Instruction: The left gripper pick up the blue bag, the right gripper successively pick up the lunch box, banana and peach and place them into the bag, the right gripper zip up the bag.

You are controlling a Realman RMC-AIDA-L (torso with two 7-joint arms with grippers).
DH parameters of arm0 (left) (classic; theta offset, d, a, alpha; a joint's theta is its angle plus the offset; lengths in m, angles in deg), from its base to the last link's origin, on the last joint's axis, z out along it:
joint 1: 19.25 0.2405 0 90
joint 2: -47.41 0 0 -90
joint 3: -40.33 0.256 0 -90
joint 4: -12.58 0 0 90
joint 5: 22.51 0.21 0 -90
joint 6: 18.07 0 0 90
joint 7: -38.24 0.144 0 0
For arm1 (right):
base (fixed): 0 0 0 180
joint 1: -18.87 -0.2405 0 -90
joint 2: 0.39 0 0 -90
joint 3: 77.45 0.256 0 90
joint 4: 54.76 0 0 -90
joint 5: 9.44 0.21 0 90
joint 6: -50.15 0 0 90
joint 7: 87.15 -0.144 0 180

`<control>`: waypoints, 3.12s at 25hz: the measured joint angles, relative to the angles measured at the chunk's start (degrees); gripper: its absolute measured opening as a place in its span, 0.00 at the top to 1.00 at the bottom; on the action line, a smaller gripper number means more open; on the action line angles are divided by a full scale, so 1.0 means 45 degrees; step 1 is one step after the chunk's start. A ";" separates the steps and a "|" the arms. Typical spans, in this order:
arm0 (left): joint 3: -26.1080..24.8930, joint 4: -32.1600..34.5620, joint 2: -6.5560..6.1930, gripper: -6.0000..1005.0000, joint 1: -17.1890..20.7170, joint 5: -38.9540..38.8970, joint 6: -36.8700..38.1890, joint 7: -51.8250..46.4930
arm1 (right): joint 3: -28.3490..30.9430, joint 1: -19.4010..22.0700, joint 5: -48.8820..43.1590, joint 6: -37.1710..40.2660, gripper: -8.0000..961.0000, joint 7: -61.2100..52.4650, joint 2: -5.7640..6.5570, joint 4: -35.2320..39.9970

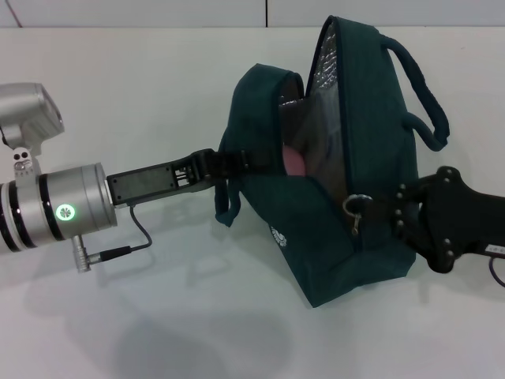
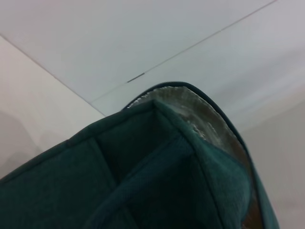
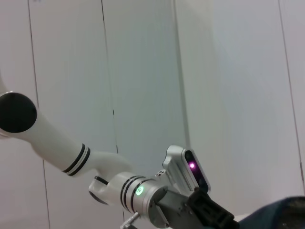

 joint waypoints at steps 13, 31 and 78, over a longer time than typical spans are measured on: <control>-0.0066 0.0095 -0.0079 0.59 0.0468 -0.1469 0.0131 0.2143 | -0.0058 -0.0348 0.0485 -0.0019 0.99 0.0006 -0.0074 -0.0026; -0.0090 0.0161 -0.0164 0.11 0.1581 -0.3636 0.0124 0.3973 | -0.0478 -0.1383 0.1717 -0.0680 0.98 0.0193 -0.0151 -0.0652; -0.0331 0.0090 -0.0145 0.13 0.1576 -0.3083 0.0114 0.4480 | -0.0555 -0.2085 0.3580 -0.1450 0.97 0.1142 -0.0092 -0.0868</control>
